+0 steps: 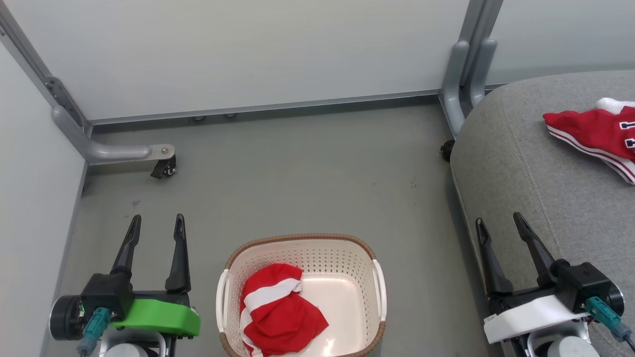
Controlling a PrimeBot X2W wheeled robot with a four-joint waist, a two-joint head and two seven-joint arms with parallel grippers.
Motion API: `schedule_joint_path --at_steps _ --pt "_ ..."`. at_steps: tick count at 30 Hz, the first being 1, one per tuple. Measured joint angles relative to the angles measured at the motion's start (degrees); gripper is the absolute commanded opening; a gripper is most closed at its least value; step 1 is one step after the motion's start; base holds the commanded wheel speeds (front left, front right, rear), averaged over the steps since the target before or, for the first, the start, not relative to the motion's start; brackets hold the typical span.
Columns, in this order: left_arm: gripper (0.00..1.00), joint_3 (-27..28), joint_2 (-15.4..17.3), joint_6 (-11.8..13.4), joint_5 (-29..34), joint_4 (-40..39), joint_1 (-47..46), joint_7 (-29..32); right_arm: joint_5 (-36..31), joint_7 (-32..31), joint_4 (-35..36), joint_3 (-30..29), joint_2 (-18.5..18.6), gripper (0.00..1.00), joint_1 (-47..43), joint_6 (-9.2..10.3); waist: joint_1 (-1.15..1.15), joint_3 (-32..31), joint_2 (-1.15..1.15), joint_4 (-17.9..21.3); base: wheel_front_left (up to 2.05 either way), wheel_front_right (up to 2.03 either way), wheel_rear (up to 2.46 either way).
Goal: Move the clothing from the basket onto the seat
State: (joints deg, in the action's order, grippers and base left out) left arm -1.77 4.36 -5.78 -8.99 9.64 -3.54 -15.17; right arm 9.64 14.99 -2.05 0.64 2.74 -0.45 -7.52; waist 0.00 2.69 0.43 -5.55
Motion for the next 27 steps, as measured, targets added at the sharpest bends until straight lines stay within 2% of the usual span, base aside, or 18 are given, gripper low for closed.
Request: schedule_joint_path --at_steps 13,19,27 --pt "1.00 -0.4 0.4 -0.8 1.8 0.8 -3.8 0.0 -0.5 0.0 0.0 1.5 0.0 1.00 2.0 0.00 0.00 1.7 0.00 1.4 0.00 0.00 0.00" --pt "1.00 -3.9 2.5 -1.3 2.1 4.6 -10.8 0.0 -2.2 0.0 1.0 3.0 0.0 1.00 6.4 0.00 0.00 4.6 0.00 2.9 0.00 0.00 0.00" --pt "1.00 -11.2 5.6 -1.6 1.7 15.0 -19.1 0.0 -2.9 0.0 2.7 4.4 0.0 1.00 13.4 0.00 0.00 10.3 0.00 5.5 0.00 0.00 0.00"
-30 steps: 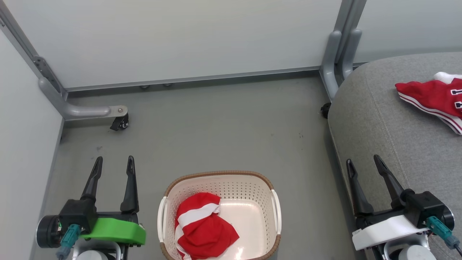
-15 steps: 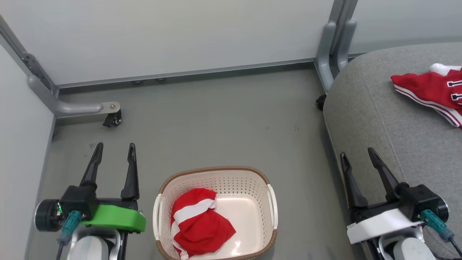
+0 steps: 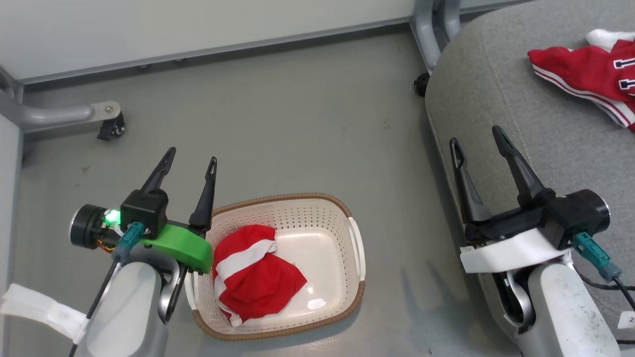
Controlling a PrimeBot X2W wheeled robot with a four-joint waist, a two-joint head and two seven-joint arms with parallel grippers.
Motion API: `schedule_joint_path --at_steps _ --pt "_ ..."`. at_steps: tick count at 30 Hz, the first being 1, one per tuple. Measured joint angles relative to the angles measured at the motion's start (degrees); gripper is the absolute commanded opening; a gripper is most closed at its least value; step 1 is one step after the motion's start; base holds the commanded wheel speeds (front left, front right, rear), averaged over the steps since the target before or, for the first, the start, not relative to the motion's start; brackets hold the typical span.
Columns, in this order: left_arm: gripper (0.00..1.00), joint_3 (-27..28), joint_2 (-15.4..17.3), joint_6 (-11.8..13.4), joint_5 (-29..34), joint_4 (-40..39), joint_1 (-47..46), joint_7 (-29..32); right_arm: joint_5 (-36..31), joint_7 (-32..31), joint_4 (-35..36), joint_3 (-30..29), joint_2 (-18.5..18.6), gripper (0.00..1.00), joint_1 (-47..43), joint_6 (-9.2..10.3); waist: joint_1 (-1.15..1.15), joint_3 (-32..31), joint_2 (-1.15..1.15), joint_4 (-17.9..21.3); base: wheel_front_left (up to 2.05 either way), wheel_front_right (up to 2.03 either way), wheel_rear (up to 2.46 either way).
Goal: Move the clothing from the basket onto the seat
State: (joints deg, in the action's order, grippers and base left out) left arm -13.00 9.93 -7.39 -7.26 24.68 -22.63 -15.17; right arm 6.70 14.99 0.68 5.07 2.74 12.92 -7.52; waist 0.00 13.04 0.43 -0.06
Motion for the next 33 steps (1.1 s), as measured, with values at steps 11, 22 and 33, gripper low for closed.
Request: schedule_joint_path --at_steps 11,22,33 --pt "1.00 -11.7 4.2 -0.1 -2.7 15.5 -10.6 0.0 0.0 0.0 2.6 2.0 0.0 1.00 8.7 0.00 0.00 10.4 0.00 3.9 0.00 0.00 0.00" --pt "1.00 -21.0 6.5 -0.1 -4.3 28.1 -20.8 0.0 0.4 0.0 4.9 3.6 0.0 1.00 14.2 0.00 0.01 21.7 0.00 7.5 0.00 0.00 0.00" --pt "1.00 -30.2 7.9 -0.1 -5.2 39.2 -28.0 0.0 1.4 0.0 7.4 4.7 0.0 1.00 17.0 0.00 0.01 31.0 0.00 10.8 0.00 0.00 0.00"
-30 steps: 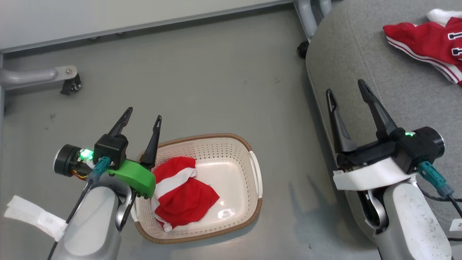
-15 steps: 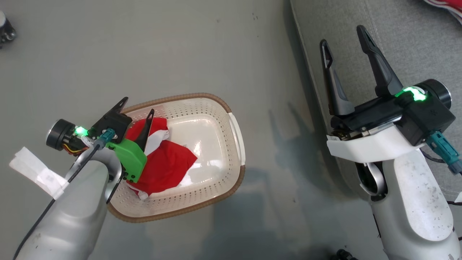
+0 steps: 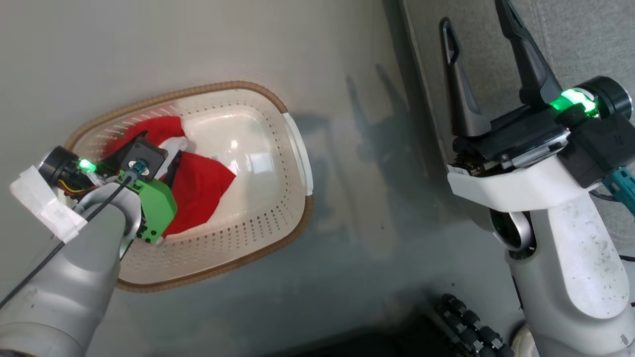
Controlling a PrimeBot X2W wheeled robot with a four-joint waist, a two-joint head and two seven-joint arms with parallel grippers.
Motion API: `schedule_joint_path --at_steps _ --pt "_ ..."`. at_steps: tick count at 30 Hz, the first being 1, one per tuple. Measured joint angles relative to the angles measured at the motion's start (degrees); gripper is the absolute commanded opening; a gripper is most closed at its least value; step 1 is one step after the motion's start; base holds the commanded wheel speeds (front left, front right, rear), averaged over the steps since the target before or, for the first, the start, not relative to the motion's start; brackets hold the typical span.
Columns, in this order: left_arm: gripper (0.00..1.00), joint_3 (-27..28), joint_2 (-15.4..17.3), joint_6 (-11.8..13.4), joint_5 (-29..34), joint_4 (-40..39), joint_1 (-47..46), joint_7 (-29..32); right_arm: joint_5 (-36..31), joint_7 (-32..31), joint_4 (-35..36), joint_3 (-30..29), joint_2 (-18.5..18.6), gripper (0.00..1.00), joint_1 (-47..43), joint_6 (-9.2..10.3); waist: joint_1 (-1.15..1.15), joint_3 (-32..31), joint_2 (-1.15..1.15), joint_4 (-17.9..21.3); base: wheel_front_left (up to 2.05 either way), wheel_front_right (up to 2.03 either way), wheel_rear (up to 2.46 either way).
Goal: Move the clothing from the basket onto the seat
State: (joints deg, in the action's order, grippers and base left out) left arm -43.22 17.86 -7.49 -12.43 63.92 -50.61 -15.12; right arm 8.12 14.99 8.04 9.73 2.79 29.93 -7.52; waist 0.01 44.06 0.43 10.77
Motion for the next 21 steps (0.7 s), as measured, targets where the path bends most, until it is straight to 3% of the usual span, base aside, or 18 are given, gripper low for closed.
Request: schedule_joint_path --at_steps 21 --pt "1.00 -10.8 1.6 0.0 -0.9 8.8 -8.6 10.1 0.8 0.0 3.8 -1.0 0.0 1.00 0.4 0.00 0.00 12.6 0.00 3.6 0.00 0.00 0.00"
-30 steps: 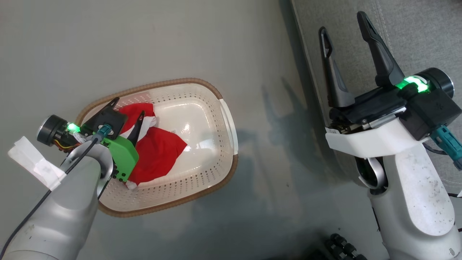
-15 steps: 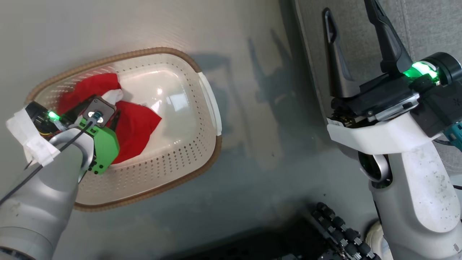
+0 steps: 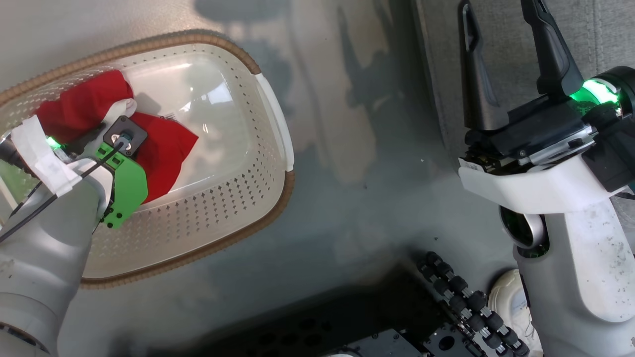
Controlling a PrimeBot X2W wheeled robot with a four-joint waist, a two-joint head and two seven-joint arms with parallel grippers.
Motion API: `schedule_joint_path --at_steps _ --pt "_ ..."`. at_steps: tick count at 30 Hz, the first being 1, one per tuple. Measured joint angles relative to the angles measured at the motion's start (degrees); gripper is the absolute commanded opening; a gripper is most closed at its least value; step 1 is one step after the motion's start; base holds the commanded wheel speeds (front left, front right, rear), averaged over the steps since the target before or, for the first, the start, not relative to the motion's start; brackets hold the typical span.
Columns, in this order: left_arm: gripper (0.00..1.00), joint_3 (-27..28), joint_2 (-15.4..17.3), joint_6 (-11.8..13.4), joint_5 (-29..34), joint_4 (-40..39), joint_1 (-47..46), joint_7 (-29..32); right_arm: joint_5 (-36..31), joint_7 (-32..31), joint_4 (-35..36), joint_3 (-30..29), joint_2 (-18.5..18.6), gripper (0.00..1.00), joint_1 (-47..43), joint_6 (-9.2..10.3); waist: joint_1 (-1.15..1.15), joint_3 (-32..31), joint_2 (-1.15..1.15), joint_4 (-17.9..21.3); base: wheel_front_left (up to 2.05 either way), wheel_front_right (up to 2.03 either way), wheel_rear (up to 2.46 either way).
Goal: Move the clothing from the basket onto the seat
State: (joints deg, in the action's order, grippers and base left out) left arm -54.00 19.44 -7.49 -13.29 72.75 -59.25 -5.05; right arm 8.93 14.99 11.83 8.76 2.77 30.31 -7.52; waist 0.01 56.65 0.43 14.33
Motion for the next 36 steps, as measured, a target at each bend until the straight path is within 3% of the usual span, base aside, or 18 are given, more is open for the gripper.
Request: schedule_joint_path --at_steps 13,14,15,16,23,36 --pt "0.98 -3.4 0.1 0.0 -1.7 0.7 -2.2 5.1 -0.7 0.0 2.1 -0.9 0.0 1.00 -0.4 0.00 0.00 4.0 0.00 0.3 0.00 0.00 0.00" --pt "0.44 -3.6 0.2 0.0 -1.8 0.8 -2.3 5.3 -0.8 0.0 2.3 -1.0 0.0 1.00 -0.4 0.00 -0.01 4.2 0.00 0.3 0.00 0.00 0.00" --pt "0.04 -3.9 0.2 0.0 -1.8 0.8 -2.5 5.6 -0.9 0.0 2.4 -1.1 0.0 1.00 -0.4 0.00 0.00 4.3 0.00 0.3 0.00 0.00 0.00" --pt "0.00 -4.1 0.2 0.0 -1.9 0.8 -2.6 6.1 -0.9 0.0 2.4 -1.2 0.0 1.00 -0.4 0.00 -0.01 4.4 0.00 0.4 0.00 0.00 0.00" --pt "0.00 -5.2 -0.1 0.0 -3.7 1.0 -2.6 5.2 -1.2 0.0 2.1 -1.2 0.0 1.00 -0.5 0.00 0.00 3.3 0.00 0.2 0.00 0.00 0.00" --pt "0.00 -6.8 -3.4 0.0 -7.4 0.6 -0.1 -3.2 -1.4 0.0 -1.3 -1.9 0.0 1.00 -0.6 0.00 0.00 -3.6 0.00 -1.2 0.00 0.00 0.00"
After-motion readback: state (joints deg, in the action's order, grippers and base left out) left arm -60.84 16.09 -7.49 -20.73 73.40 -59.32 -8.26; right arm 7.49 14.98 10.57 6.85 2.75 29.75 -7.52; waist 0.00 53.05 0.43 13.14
